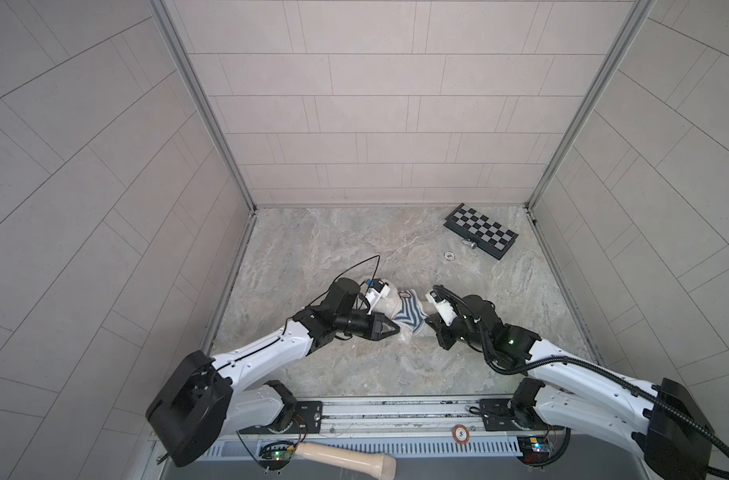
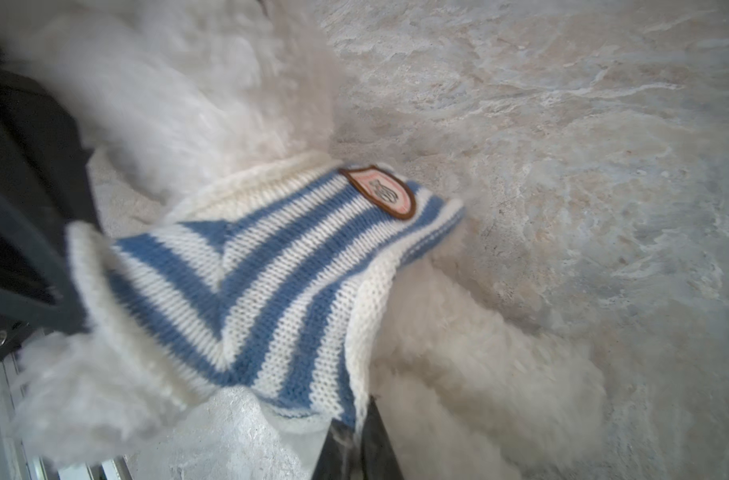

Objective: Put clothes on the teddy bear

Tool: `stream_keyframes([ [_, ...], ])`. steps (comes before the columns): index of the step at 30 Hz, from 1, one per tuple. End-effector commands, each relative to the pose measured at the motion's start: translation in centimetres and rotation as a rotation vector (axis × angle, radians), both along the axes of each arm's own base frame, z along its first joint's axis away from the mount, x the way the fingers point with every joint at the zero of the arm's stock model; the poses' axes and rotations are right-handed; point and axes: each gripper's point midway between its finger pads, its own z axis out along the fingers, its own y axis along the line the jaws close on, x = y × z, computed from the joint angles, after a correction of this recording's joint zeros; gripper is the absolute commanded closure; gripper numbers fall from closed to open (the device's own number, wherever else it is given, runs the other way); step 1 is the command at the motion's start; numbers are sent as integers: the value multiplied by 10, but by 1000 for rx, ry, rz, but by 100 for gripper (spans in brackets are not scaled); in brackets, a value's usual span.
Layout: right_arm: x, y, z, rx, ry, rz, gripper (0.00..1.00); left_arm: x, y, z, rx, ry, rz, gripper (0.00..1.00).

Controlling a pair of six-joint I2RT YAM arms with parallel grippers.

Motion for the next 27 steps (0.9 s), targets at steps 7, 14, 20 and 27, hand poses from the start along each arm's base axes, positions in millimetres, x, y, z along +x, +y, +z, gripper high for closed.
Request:
stream_keyframes([
  [7,-6,-6,28,29,-61,-41,64,18,37,-15,96,-16,171,47],
  [14,23,-16,45,-34,-31,-156,55,11,52,28,149,-168,204,47],
  [20,61,-27,23,-67,75,-271,55,-9,-8,73,61,-220,108,49],
  [27,69,-34,-23,-138,201,-318,56,-23,-49,34,107,-127,30,57],
])
